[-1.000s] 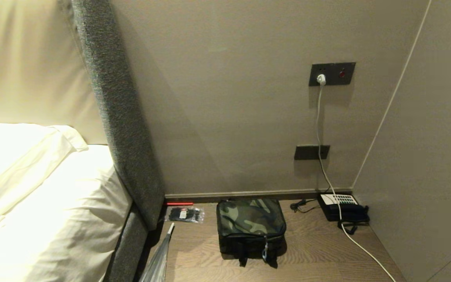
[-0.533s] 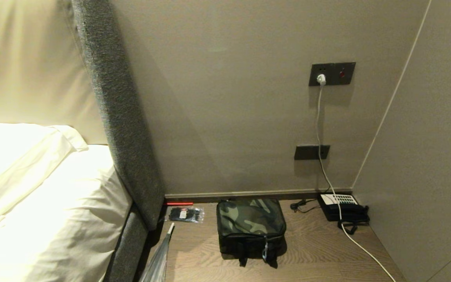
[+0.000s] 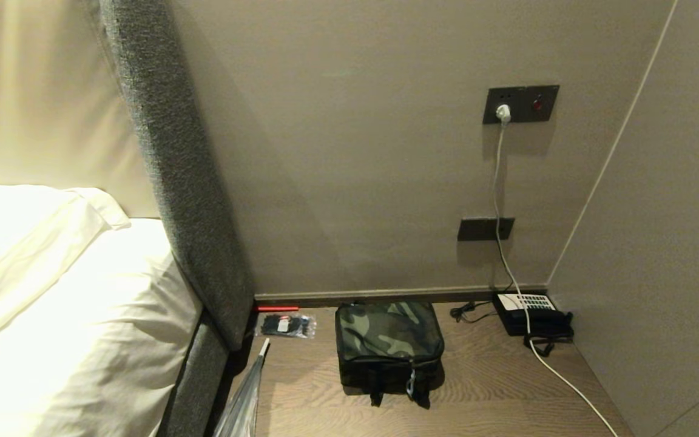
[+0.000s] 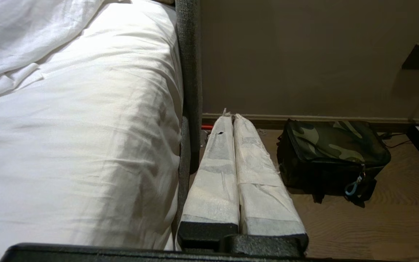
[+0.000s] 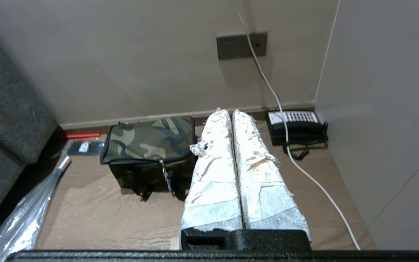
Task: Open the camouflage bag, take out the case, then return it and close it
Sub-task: Open the top of the storage box
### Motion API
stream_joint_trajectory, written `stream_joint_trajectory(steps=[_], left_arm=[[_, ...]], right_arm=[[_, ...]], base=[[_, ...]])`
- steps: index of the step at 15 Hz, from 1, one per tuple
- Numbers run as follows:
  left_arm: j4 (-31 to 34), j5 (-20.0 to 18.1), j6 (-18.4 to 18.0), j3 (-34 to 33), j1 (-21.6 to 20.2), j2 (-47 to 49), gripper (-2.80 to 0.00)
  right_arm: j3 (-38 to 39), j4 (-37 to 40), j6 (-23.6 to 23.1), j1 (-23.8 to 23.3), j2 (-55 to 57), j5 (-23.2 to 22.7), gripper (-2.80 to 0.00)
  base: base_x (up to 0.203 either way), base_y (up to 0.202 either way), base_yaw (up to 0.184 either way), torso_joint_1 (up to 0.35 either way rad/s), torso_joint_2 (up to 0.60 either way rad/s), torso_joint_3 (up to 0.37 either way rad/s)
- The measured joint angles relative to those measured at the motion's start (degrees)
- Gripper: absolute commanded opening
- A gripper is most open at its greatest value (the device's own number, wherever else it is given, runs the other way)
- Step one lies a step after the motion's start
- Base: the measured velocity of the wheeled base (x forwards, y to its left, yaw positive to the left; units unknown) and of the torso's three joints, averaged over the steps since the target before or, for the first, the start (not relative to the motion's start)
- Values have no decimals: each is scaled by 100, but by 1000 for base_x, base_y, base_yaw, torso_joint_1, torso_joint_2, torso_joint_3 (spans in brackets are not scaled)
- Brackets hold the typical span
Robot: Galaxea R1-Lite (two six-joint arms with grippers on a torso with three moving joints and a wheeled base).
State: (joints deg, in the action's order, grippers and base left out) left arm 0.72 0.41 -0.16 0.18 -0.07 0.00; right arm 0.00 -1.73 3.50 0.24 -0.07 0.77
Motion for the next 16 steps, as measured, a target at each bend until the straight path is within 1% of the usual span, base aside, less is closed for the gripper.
stream_joint_trajectory(steps=[16], left_arm=[[-4, 10, -15, 0, 0, 0, -280]], right_arm=[[0, 0, -1, 0, 0, 2, -280]], base=[[0, 0, 0, 2, 2, -197]])
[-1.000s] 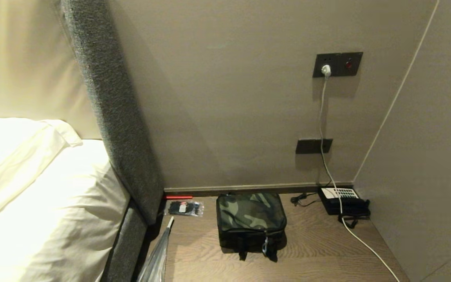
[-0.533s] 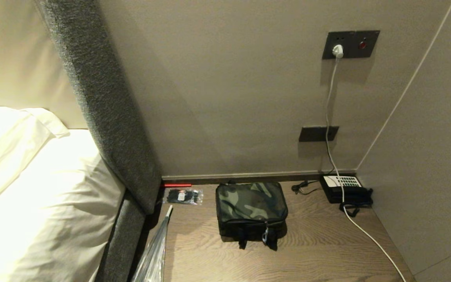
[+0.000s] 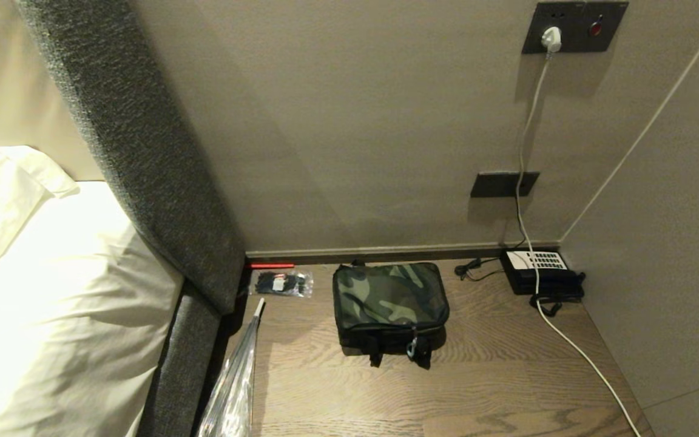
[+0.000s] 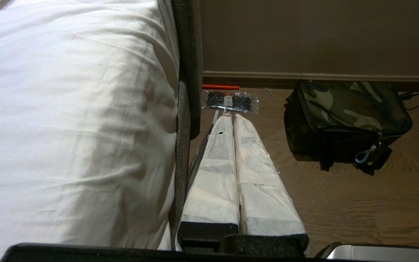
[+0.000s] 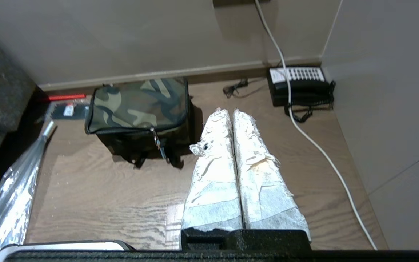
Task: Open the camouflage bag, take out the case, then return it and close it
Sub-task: Open the top of the storage box
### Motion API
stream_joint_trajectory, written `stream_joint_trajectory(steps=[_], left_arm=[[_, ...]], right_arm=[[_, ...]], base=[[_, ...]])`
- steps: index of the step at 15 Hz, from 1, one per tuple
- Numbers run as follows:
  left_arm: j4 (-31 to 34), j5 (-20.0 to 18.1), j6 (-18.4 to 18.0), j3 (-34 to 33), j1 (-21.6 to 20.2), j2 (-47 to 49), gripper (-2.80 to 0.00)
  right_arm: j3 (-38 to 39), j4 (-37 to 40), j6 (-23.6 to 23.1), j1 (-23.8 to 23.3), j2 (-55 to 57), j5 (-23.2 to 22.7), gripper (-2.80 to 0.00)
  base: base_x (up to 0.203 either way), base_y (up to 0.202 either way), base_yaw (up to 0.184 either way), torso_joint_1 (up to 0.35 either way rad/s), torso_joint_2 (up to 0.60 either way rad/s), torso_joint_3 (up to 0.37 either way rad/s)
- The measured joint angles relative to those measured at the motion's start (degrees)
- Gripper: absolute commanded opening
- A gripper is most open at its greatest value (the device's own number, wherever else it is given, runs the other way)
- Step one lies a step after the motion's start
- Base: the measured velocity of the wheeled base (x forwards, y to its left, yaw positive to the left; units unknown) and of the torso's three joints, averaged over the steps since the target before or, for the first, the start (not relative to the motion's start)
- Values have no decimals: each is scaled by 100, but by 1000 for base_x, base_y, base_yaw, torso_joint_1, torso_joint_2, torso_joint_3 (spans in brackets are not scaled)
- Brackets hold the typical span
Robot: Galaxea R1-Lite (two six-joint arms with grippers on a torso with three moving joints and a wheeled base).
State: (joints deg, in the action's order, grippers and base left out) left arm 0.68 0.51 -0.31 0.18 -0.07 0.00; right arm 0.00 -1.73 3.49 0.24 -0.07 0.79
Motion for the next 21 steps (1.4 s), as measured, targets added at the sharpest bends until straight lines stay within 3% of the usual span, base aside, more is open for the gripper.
stream_joint_trajectory(steps=[21], left_arm=[[-9, -2, 44, 0, 0, 0, -280]], right_arm=[[0, 0, 1, 0, 10, -1, -280]], base=[[0, 0, 0, 3, 3, -198]])
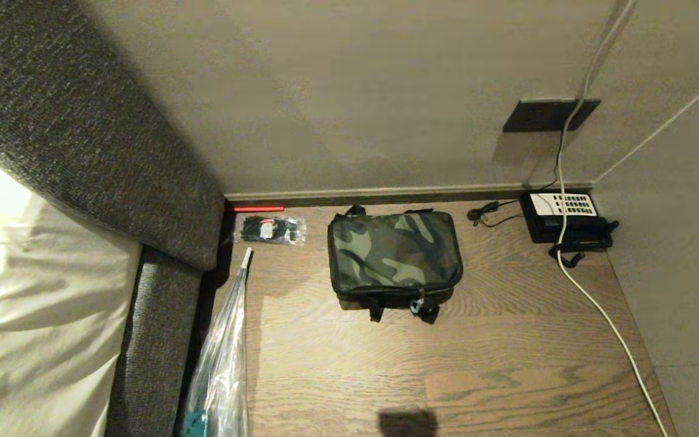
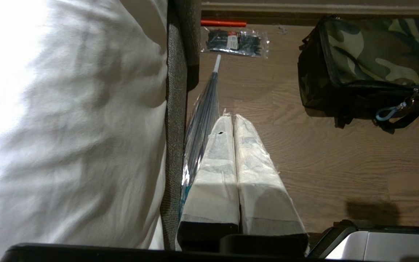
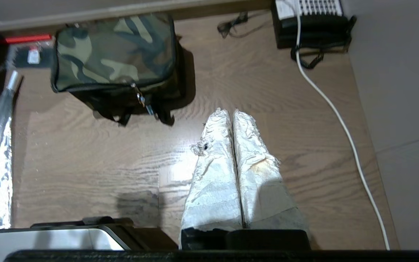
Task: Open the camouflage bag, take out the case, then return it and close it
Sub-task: Open the top of the storage box
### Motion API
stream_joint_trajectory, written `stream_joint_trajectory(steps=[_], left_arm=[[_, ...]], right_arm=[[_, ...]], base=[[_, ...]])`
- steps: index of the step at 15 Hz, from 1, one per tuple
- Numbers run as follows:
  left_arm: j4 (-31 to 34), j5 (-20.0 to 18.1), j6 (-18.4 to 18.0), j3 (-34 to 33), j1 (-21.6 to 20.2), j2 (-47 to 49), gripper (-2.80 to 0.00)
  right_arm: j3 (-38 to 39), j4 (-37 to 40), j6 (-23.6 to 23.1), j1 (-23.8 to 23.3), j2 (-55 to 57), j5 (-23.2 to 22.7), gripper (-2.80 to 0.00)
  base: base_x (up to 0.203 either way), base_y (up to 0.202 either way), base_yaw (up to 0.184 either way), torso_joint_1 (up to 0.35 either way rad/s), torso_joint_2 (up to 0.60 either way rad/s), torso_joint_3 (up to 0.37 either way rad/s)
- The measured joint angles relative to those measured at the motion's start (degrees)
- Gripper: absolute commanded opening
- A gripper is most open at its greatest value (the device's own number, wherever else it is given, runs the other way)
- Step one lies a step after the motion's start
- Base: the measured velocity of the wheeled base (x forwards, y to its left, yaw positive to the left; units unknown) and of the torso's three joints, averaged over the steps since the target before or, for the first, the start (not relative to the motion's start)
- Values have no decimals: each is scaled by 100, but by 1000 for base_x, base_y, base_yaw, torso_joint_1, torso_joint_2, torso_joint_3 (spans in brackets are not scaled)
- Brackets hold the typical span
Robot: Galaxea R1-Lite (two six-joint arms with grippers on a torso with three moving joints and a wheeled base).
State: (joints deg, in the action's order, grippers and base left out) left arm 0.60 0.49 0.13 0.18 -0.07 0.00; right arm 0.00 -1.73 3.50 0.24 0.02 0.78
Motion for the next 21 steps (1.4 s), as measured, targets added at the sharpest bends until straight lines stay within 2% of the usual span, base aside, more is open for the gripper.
stream_joint_trajectory(steps=[21], left_arm=[[11, 4, -29, 0, 0, 0, -280]], right_arm=[[0, -2, -1, 0, 2, -1, -280]], base=[[0, 0, 0, 2, 4, -198]])
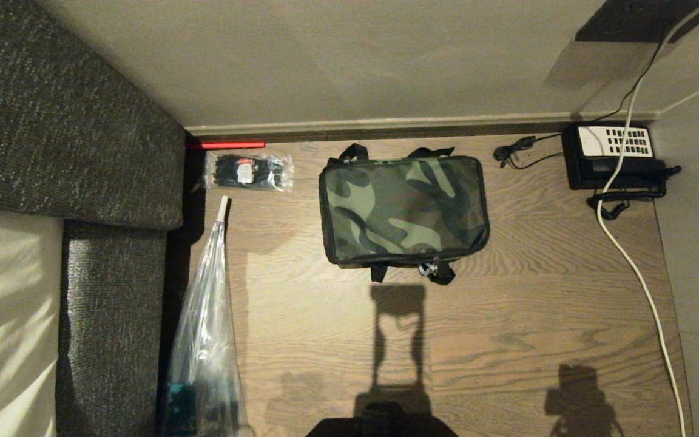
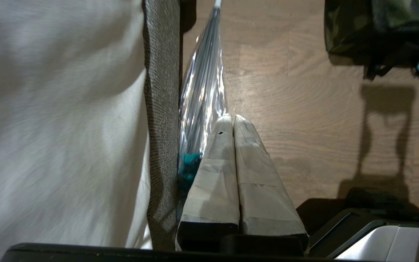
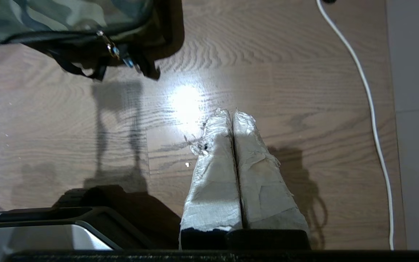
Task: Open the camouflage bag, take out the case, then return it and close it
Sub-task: Open the top of the storage box
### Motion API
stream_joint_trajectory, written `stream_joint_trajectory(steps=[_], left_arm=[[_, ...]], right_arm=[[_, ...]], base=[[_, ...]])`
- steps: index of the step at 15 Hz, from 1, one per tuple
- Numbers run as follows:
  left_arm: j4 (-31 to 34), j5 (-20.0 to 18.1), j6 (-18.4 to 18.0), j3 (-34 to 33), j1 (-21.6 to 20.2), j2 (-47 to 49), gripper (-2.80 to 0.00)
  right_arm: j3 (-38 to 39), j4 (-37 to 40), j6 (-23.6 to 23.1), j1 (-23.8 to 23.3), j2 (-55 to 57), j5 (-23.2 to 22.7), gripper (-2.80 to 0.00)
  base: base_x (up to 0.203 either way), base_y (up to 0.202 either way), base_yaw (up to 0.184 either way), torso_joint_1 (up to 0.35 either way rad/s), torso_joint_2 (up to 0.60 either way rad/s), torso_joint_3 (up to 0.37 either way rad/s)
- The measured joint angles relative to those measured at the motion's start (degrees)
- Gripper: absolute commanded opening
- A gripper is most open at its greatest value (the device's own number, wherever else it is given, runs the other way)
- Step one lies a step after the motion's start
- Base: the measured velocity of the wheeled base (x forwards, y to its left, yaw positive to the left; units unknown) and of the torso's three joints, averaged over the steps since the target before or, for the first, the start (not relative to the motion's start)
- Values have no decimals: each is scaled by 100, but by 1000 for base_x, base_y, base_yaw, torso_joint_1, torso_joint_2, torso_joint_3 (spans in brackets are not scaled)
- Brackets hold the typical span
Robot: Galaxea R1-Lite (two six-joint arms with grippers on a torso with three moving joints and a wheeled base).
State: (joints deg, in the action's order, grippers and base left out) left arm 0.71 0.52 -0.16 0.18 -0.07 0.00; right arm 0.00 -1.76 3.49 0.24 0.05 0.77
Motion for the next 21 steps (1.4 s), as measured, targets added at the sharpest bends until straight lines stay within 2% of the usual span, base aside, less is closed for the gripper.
stream_joint_trajectory(steps=[4, 7, 10, 12, 14, 16, 18, 19, 20, 21], left_arm=[[-12, -1, 37, -9, 0, 0, -280], [-7, -1, 31, -9, 0, 0, -280], [-11, -4, 21, -9, 0, 0, -280], [-11, -1, 21, -9, 0, 0, -280], [-11, -4, 26, -9, 0, 0, -280], [-7, -1, 27, -9, 0, 0, -280], [-10, -6, 36, -9, 0, 0, -280], [-12, -9, 20, -9, 0, 0, -280], [-11, -11, 16, -9, 0, 0, -280], [-9, -9, 21, -9, 0, 0, -280]], right_arm=[[0, 5, -1, 0, 2, -2, -280], [0, 9, -129, 0, 2, -7, -280], [0, -25, -43, 0, 2, 15, -280], [-332, 140, -3, 0, 2, -50, -280], [-1395, 989, 74, 0, 5, -254, -280], [-2597, 2561, 257, 0, 5, -593, -280], [-3236, 4315, 394, 0, 32, -1042, -280], [-3383, 4864, 452, 0, 168, -1166, -280], [-3488, 5082, 536, 10, 448, -1261, -280], [-3568, 4976, 615, 31, 898, -1329, -280]], base=[[0, 0, 0, 2, 4, -182], [0, 0, 0, 2, 4, -38], [0, 0, 0, 0, 0, 0], [0, 0, 0, 0, 0, 0], [0, 0, 0, 0, 0, 0], [0, 0, 0, 0, 0, 0], [0, 0, 0, 0, 0, 0], [0, 0, 0, 0, 0, 0], [0, 0, 0, 0, 0, 0], [0, 0, 0, 0, 0, 0]])
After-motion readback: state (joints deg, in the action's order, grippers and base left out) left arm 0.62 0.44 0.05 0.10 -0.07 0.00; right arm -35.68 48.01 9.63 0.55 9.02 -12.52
